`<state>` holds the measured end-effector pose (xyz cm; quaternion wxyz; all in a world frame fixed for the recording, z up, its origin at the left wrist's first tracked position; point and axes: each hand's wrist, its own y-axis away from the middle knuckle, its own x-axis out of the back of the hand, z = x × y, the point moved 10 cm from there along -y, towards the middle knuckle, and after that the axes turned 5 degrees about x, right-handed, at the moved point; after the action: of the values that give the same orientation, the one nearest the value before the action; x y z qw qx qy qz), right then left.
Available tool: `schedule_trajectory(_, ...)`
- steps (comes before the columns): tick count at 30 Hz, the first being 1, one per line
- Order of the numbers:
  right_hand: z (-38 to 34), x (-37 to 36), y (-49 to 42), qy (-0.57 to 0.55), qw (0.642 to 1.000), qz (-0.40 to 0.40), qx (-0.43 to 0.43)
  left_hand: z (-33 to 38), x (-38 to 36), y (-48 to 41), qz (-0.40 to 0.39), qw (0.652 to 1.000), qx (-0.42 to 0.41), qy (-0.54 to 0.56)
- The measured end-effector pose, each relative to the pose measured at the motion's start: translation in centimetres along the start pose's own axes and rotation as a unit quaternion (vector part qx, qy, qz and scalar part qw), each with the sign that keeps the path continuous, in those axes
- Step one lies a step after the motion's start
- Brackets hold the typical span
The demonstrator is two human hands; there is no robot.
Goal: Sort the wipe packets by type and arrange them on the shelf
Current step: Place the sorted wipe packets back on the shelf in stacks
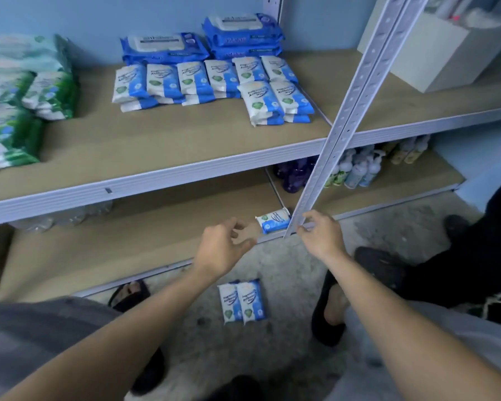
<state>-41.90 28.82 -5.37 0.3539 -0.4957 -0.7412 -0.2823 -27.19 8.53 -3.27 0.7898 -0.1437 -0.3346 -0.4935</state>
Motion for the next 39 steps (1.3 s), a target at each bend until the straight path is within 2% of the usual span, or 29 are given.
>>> schedule_trajectory(4, 4.1, -4.5, 1.0, -0.001, 0.997, -0.058, -0.051, -7.0, -5.7, 0.8, -0.066, 0.993, 0.100, 0.019)
schedule_trajectory(10, 10.1, -13.0, 3.1, -0.015, 0.980, -0.163, -0.117, -16.1, -14.1, 2.9, -0.152, 0.960, 0.234, 0.037)
schedule_trajectory(12, 11.5, -15.7, 4.0, -0.011, 0.973, -0.195, -0.126, -18.3, -16.0, 3.5, -0.148, 0.947, 0.278, 0.058)
schedule_trajectory(15, 13.3, -20.4, 5.8, -0.024, 0.958, -0.246, -0.145, -20.7, -18.2, 3.0, -0.143, 0.954, 0.263, -0.003)
schedule_trajectory(16, 13.9, -21.8, 6.4, -0.030, 0.954, -0.256, -0.151, -21.4, -18.5, 2.7, -0.117, 0.959, 0.257, 0.001)
schedule_trajectory(18, 14.7, -24.3, 7.2, -0.041, 0.950, -0.265, -0.157, -22.7, -19.0, 2.4, -0.087, 0.947, 0.297, 0.082)
schedule_trajectory(19, 14.7, -25.4, 7.6, -0.052, 0.947, -0.273, -0.161, -21.8, -18.5, 1.9, -0.091, 0.956, 0.268, 0.077)
schedule_trajectory(20, 14.7, -26.5, 8.0, -0.062, 0.943, -0.284, -0.164, -21.0, -18.6, 1.5, -0.110, 0.969, 0.220, 0.027)
schedule_trajectory(21, 14.5, -27.5, 8.4, -0.066, 0.939, -0.292, -0.169, -21.1, -18.9, 1.2, -0.141, 0.968, 0.208, -0.017)
schedule_trajectory(23, 14.4, -29.2, 8.9, -0.073, 0.939, -0.287, -0.175, -22.5, -18.8, 0.5, -0.140, 0.958, 0.249, -0.016)
schedule_trajectory(25, 14.3, -30.2, 9.1, -0.066, 0.946, -0.261, -0.178, -22.9, -18.1, -0.9, -0.126, 0.960, 0.248, -0.020)
schedule_trajectory(31, 15.6, -32.3, 9.8, -0.067, 0.955, -0.193, -0.213, -20.5, -16.4, -5.0, -0.113, 0.982, 0.150, -0.029)
schedule_trajectory(35, 15.6, -32.4, 9.9, -0.112, 0.939, -0.208, -0.252, -18.2, -16.3, -7.6, -0.102, 0.991, 0.074, -0.034)
schedule_trajectory(39, 17.5, -30.6, 10.4, -0.185, 0.913, -0.184, -0.314, -15.2, -16.0, -11.7, -0.073, 0.997, 0.011, -0.033)
